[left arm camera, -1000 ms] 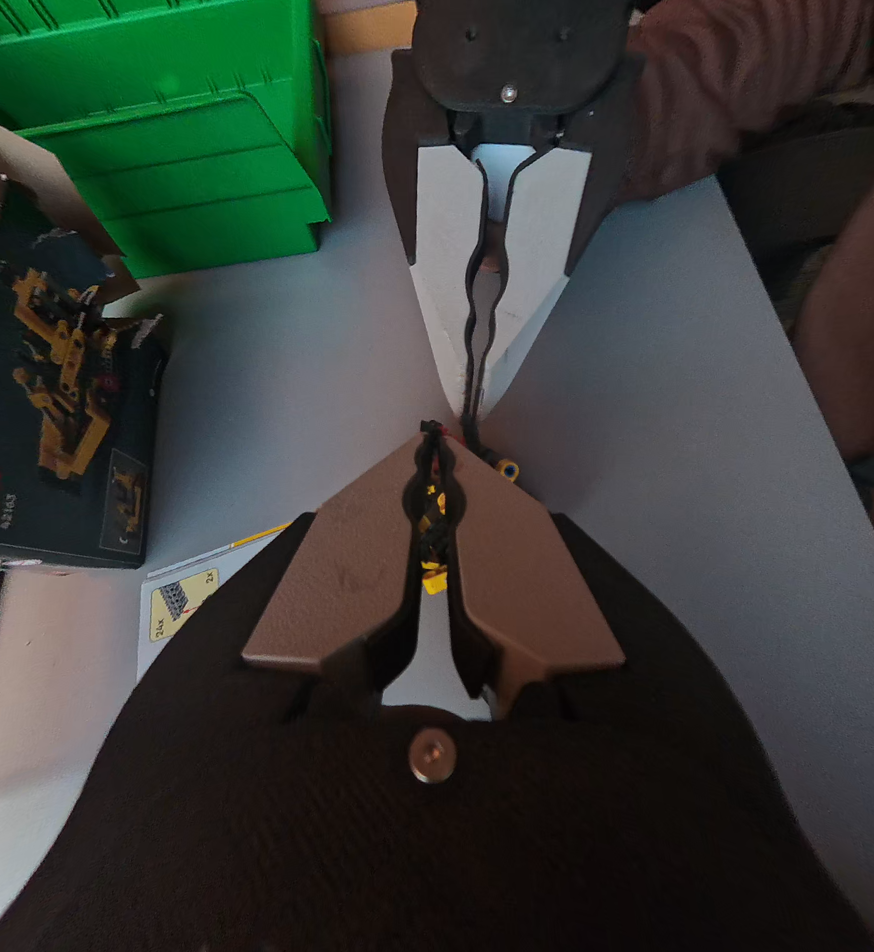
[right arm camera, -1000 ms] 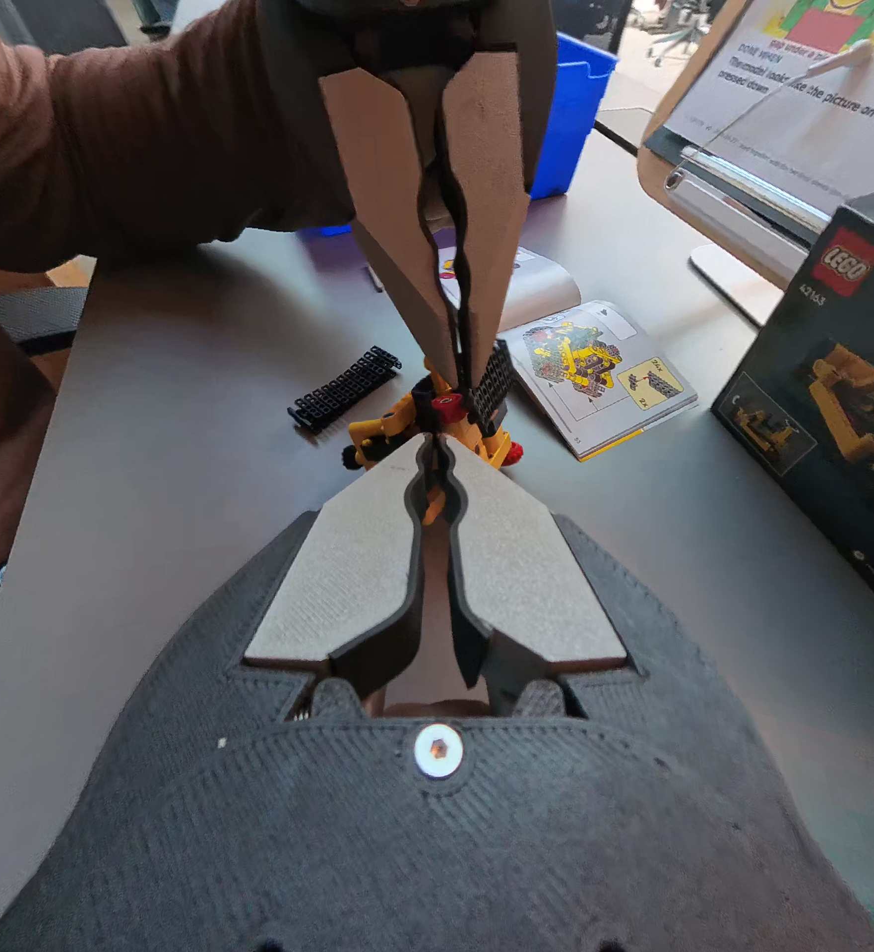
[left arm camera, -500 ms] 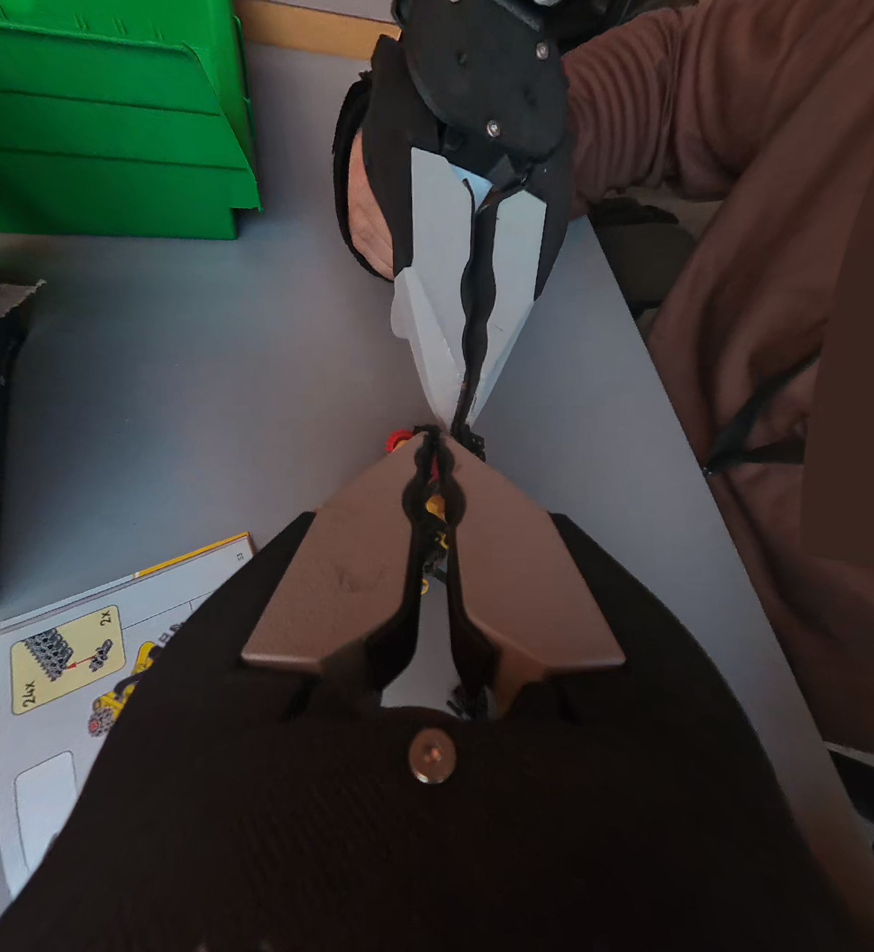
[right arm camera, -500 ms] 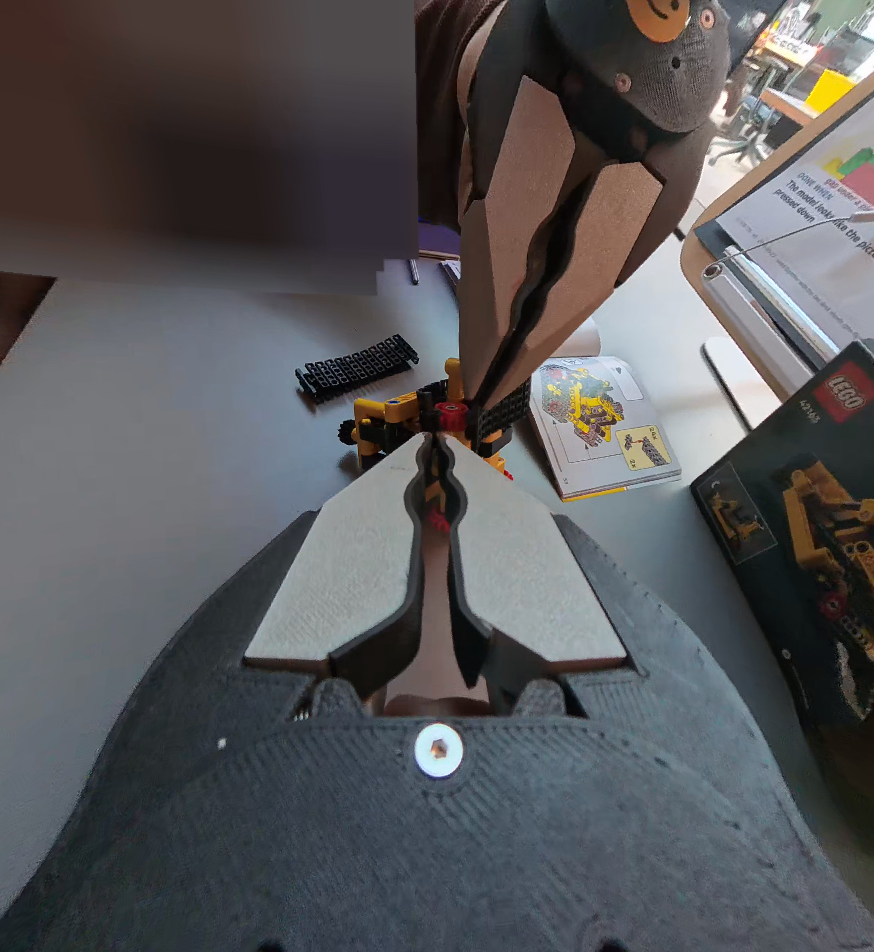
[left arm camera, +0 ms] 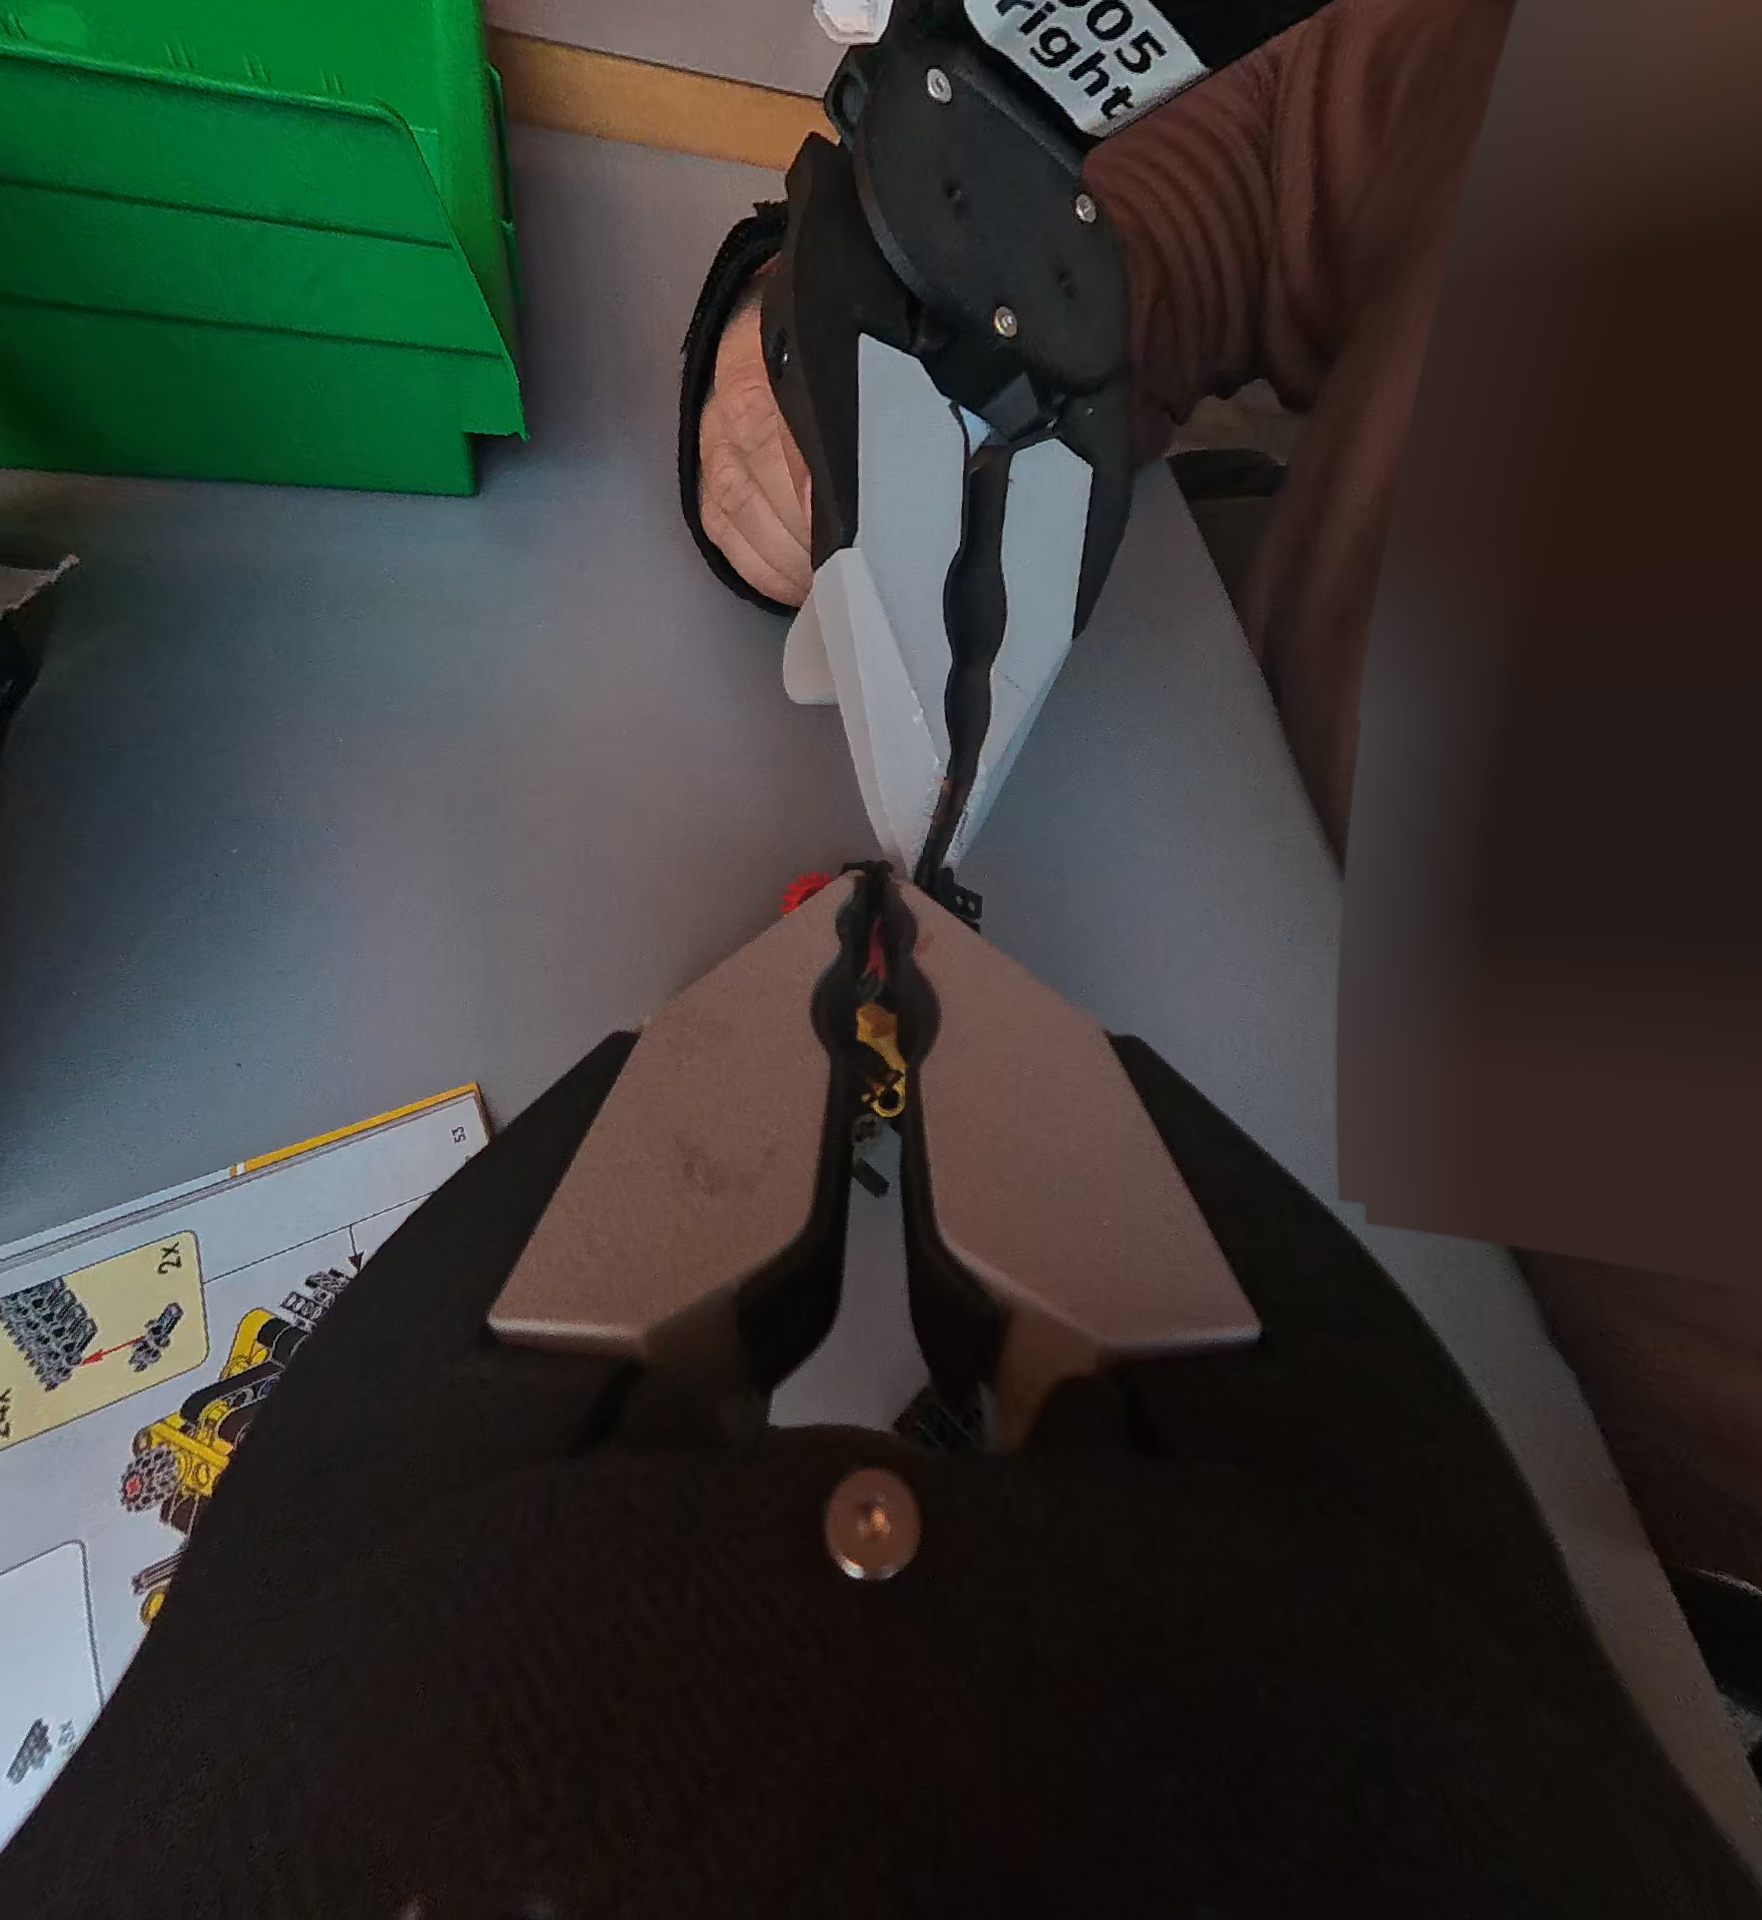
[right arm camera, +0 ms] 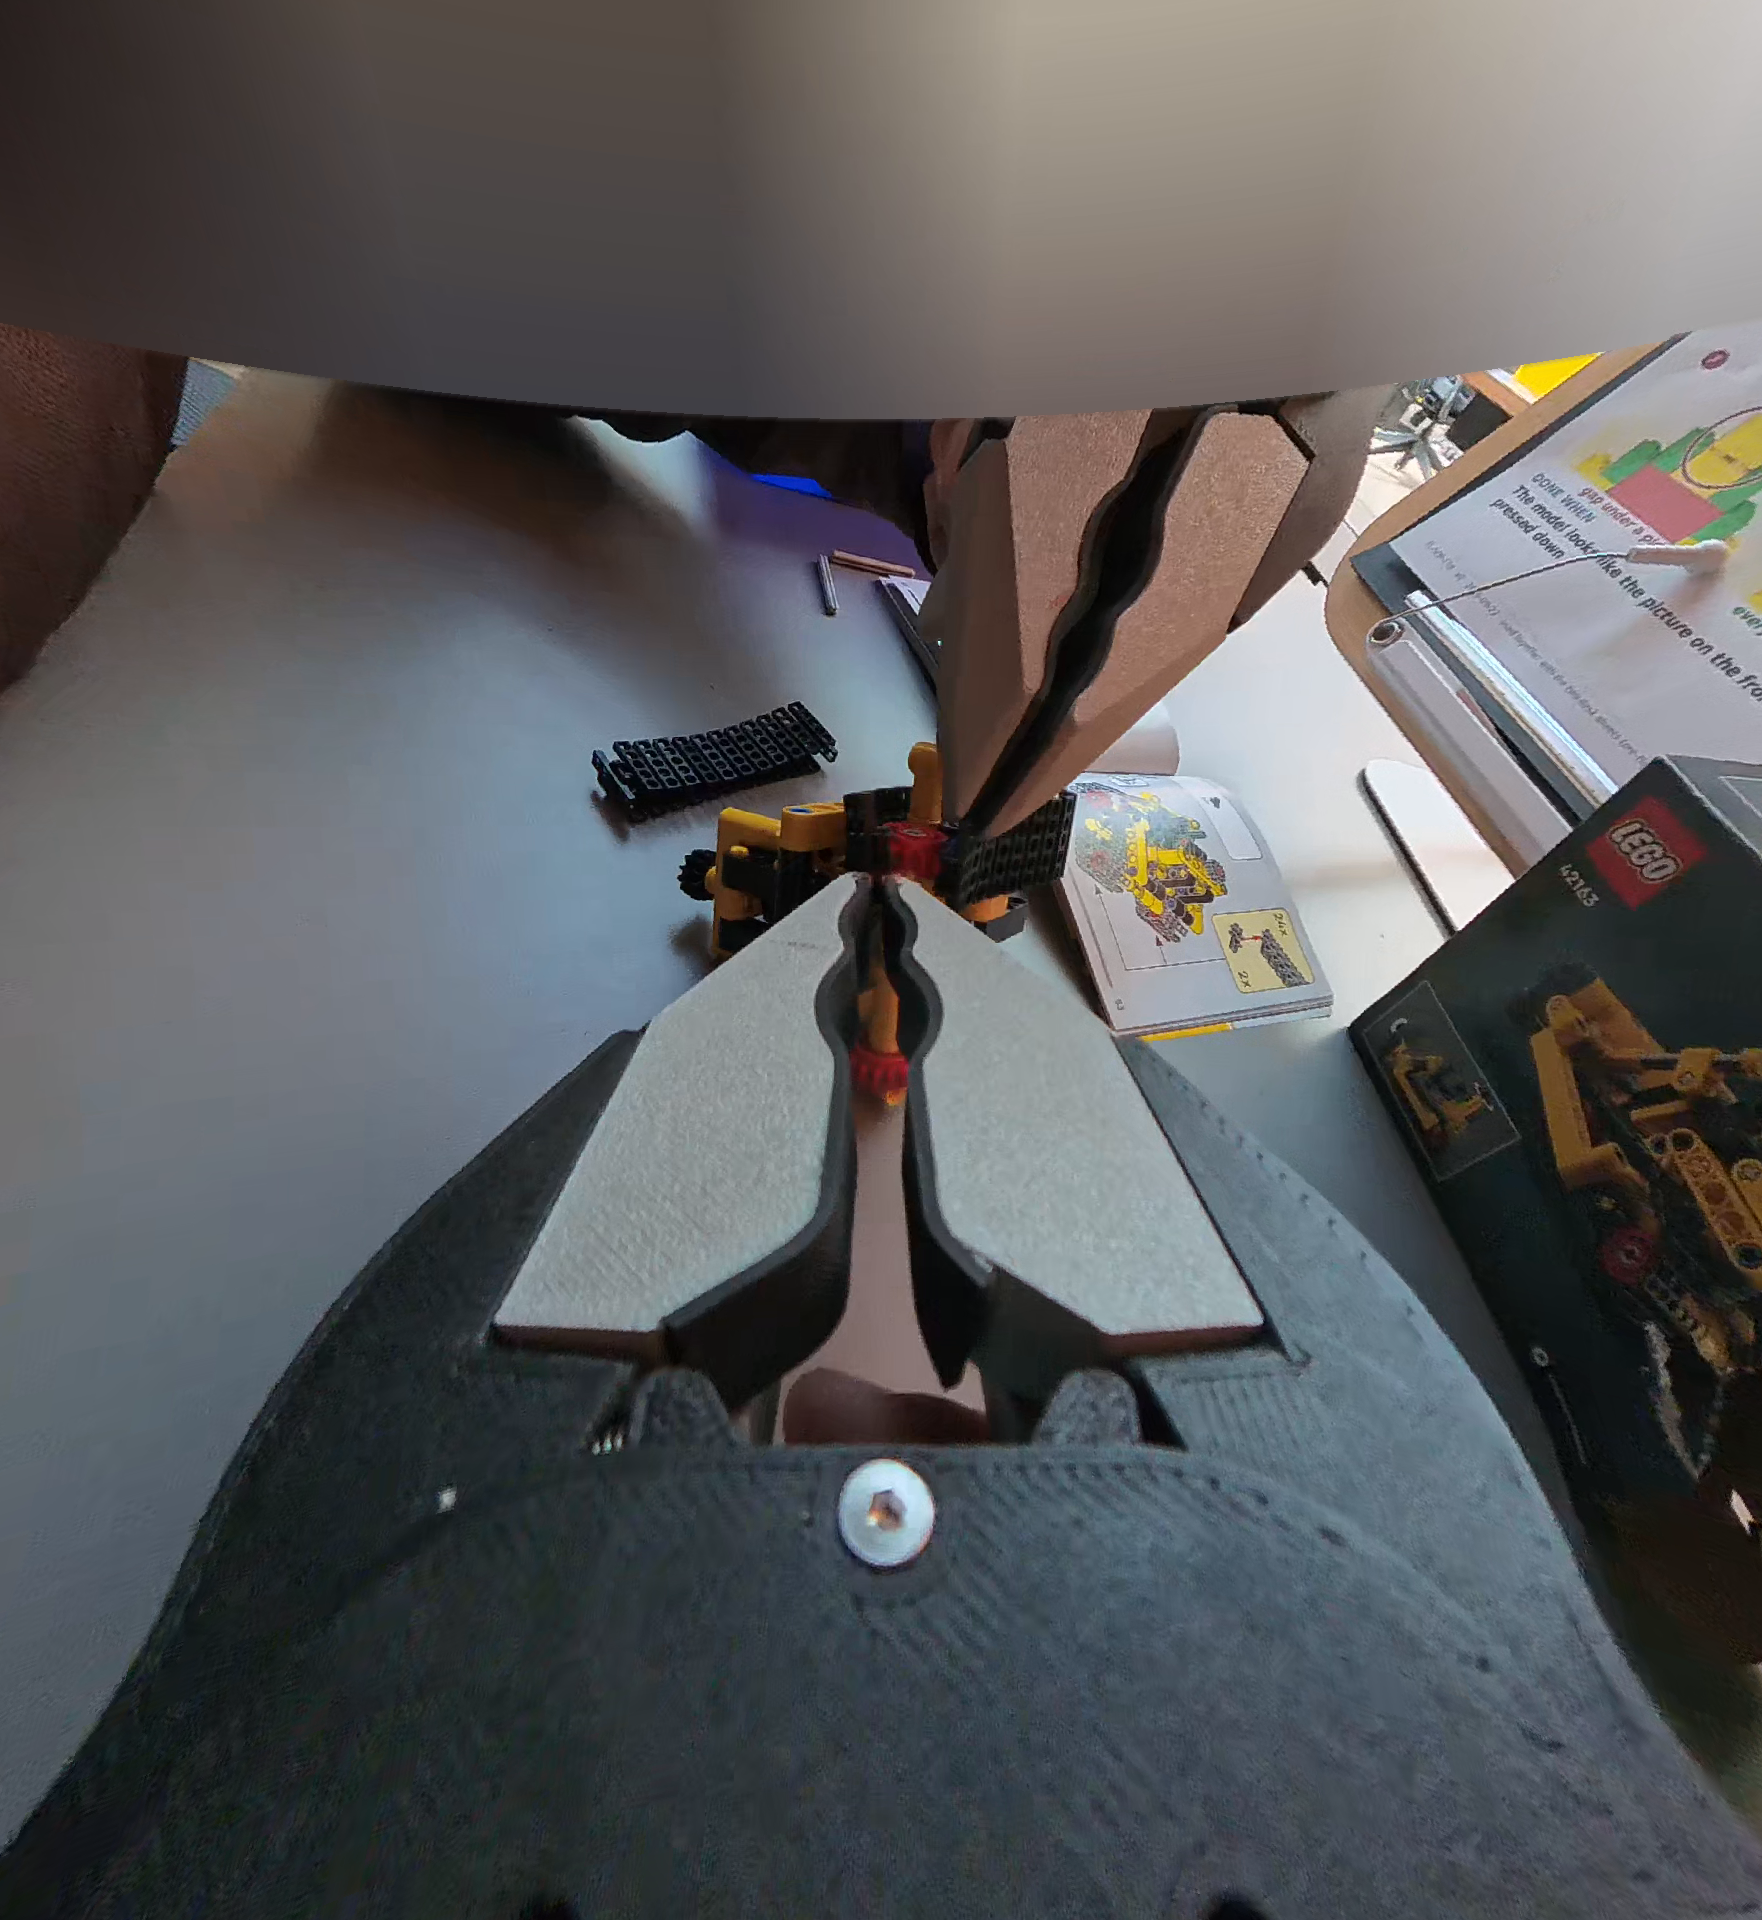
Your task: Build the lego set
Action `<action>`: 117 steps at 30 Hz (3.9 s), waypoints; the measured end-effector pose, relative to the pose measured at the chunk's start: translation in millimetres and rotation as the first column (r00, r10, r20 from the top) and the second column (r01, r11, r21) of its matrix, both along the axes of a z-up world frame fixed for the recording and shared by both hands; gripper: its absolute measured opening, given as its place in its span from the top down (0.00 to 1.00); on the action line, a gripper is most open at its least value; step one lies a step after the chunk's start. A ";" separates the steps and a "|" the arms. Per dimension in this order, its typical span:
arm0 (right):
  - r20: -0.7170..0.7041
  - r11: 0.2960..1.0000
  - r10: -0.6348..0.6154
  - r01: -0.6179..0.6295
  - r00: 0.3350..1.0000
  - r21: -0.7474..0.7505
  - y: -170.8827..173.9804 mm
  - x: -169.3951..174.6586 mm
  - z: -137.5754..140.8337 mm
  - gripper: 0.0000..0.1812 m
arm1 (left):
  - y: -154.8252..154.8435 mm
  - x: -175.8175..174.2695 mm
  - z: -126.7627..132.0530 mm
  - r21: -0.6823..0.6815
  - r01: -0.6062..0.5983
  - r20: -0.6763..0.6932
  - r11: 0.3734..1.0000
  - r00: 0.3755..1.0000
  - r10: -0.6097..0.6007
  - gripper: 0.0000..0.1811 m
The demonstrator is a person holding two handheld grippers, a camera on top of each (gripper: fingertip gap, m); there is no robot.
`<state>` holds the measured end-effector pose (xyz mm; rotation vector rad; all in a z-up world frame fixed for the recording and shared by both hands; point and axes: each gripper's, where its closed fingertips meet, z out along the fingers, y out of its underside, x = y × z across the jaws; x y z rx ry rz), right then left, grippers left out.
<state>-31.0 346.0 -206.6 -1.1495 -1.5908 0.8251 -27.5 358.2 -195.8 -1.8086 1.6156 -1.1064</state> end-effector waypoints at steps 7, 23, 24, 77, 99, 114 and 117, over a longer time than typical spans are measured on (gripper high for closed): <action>-0.008 1.000 0.001 -0.001 1.000 -0.019 0.0 -0.2 -0.1 1.00 | -0.5 -0.6 0.0 0.015 0.000 -0.009 1.000 1.000 0.000 1.00; 0.023 0.922 -0.018 0.025 1.000 -0.387 3.1 -2.8 -0.2 1.00 | 1.9 -1.2 1.1 0.123 0.016 -0.005 0.992 1.000 -0.015 1.00; 0.027 0.913 -0.013 0.023 1.000 -0.408 3.4 -3.4 -1.0 1.00 | 2.3 -1.1 1.2 0.123 0.018 0.001 0.992 1.000 -0.018 1.00; 0.073 0.871 0.029 0.011 0.997 -0.491 3.3 -4.3 -5.1 1.00 | -4.5 -2.6 -1.0 0.302 0.318 -0.117 0.898 0.948 -0.296 1.00; 0.087 0.931 0.021 0.013 0.996 -0.366 -3.7 -5.2 -11.7 1.00 | -11.1 1.0 -0.8 0.273 0.334 -0.099 0.902 0.943 -0.319 1.00; 0.106 0.971 -0.136 0.154 0.985 -0.184 -0.3 -4.9 -11.7 1.00 | -12.2 0.8 -0.8 0.255 0.337 -0.081 0.906 0.942 -0.327 1.00; 0.104 0.978 -0.175 0.185 0.979 -0.092 -0.6 -5.4 -11.2 1.00 | -12.6 0.6 -0.7 0.248 0.340 -0.070 0.907 0.940 -0.334 1.00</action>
